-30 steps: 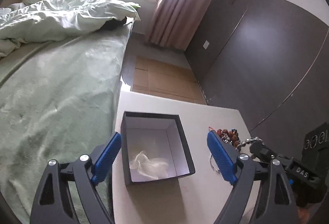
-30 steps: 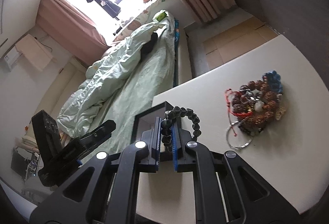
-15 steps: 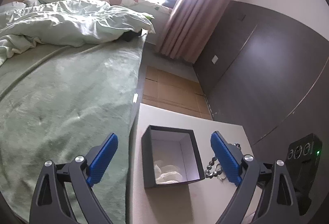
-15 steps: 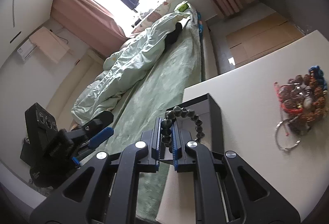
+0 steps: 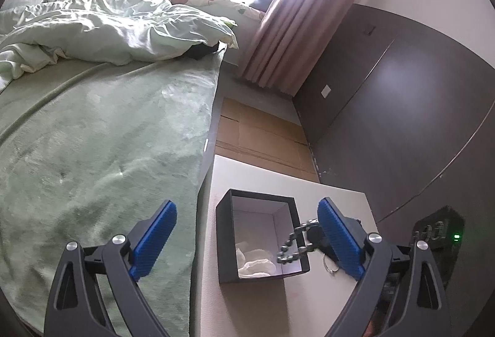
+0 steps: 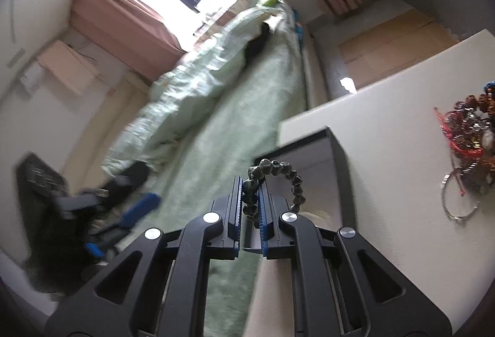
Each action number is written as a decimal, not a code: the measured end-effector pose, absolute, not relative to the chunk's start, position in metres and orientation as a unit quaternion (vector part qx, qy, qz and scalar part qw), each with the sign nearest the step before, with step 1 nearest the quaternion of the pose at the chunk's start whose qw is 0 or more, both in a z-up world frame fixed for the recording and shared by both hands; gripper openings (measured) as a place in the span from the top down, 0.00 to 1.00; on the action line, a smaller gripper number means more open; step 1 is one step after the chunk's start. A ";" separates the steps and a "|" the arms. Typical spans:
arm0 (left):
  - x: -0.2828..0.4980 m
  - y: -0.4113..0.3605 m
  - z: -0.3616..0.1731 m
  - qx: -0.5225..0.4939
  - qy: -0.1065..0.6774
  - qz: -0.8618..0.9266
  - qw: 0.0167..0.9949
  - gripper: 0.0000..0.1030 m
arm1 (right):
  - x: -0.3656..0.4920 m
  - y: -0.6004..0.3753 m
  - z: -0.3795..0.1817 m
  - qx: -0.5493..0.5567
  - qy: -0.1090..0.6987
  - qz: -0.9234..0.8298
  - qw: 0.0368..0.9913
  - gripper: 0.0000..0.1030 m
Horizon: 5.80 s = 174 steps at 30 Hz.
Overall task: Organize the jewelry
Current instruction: 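Release the tissue into the black box with the left tool while the right tool drops the grey bracelet in, then move both open tools back over the jewelry pile, then grasp the red beaded cord with the left tool while the right tool grasps the brown rudraksha bracelet, then lift the red cord with the left tool while the right tool lifts the brown bracelet free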
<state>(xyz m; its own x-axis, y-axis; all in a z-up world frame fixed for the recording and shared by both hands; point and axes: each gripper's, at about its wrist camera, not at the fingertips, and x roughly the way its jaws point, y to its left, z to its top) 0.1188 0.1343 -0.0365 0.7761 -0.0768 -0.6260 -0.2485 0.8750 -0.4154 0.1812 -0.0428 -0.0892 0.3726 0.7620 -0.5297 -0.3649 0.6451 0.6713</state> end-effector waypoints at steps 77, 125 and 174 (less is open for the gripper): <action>0.276 -0.061 -0.158 -0.194 0.482 -0.119 0.846 0.70 | 0.220 -0.279 -0.110 0.319 0.492 0.101 0.804 0.37; 0.216 0.017 -0.062 -0.242 0.380 -0.141 0.882 0.98 | 0.224 -0.234 -0.152 0.348 0.529 0.122 0.765 0.81; 0.173 0.087 -0.022 -0.288 0.326 -0.108 0.894 0.98 | 0.214 -0.177 -0.099 0.347 0.437 0.282 0.780 0.81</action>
